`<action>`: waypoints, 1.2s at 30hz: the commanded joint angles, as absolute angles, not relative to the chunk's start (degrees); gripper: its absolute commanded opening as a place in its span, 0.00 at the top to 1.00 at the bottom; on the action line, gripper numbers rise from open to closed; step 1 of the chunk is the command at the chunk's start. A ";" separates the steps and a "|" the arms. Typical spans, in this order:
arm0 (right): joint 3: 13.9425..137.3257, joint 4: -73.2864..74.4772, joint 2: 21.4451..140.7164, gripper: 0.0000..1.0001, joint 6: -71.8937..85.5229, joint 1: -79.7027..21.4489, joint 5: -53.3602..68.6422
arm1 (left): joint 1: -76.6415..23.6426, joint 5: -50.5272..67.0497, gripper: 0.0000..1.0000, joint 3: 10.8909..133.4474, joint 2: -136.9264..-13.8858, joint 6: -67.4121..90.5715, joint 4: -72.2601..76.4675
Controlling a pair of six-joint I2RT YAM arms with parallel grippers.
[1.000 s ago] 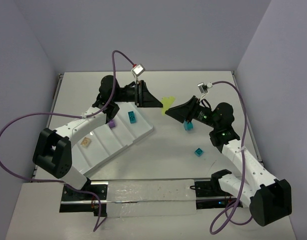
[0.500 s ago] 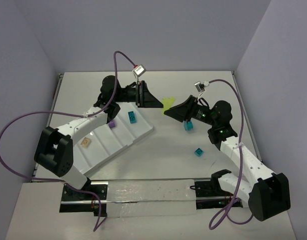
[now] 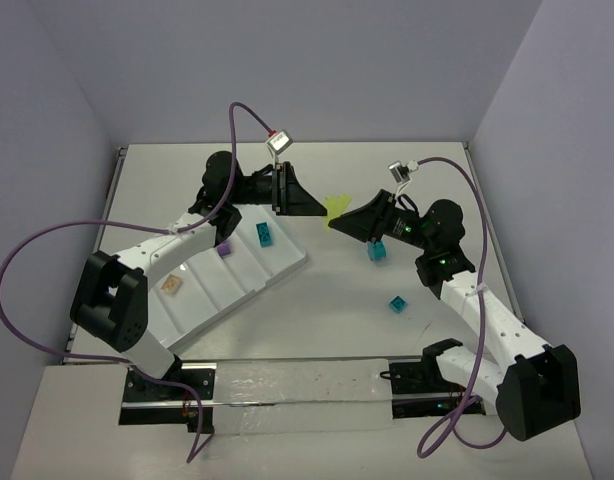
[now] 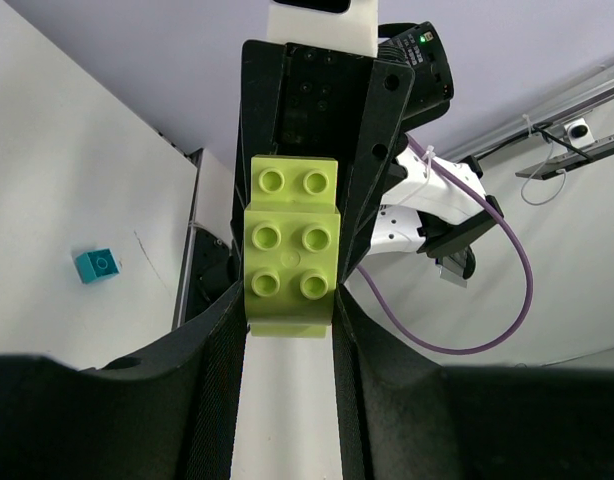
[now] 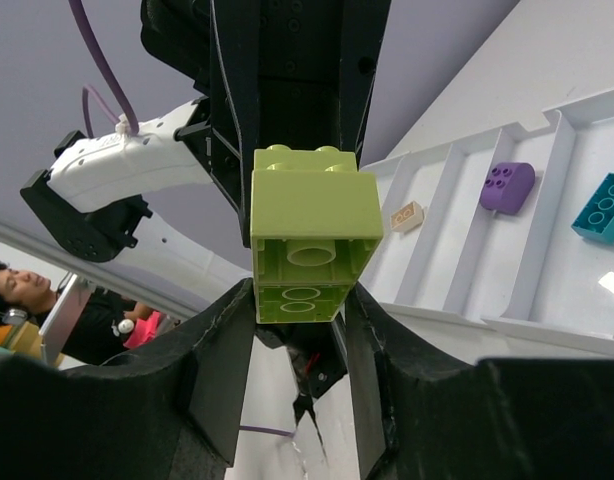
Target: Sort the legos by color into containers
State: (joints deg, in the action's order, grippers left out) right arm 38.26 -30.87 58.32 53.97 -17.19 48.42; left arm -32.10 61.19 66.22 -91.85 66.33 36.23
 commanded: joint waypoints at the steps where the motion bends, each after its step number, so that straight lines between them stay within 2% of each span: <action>1: 41.28 -33.93 58.60 0.49 53.44 -17.05 48.61 | -33.02 61.96 1.00 66.03 -92.29 64.48 37.18; 9: 41.56 -32.33 58.89 0.50 52.20 -17.05 47.97 | -33.31 61.78 1.00 65.66 -92.20 63.81 36.92; 15: 40.84 -31.52 57.97 0.88 51.58 -17.05 46.81 | -33.21 61.21 1.00 65.95 -91.90 62.83 35.62; 20: 39.51 -29.80 57.15 1.00 50.58 -16.88 46.20 | -31.94 59.66 1.00 66.60 -90.56 60.39 31.64; 25: 38.23 -25.04 55.58 1.00 48.03 -16.87 44.89 | -28.37 56.79 1.00 65.31 -86.63 58.62 28.38; 31: 39.46 -11.34 53.32 1.00 39.29 -16.88 39.65 | -25.26 50.46 1.00 61.00 -80.97 57.50 24.45; 34: 41.05 -5.82 52.96 1.00 37.18 -16.80 36.29 | -23.68 42.88 1.00 59.73 -77.34 53.57 14.75; 36: 42.34 -1.40 52.47 1.00 35.92 -16.87 32.56 | -22.90 34.51 1.00 59.18 -72.48 48.52 2.54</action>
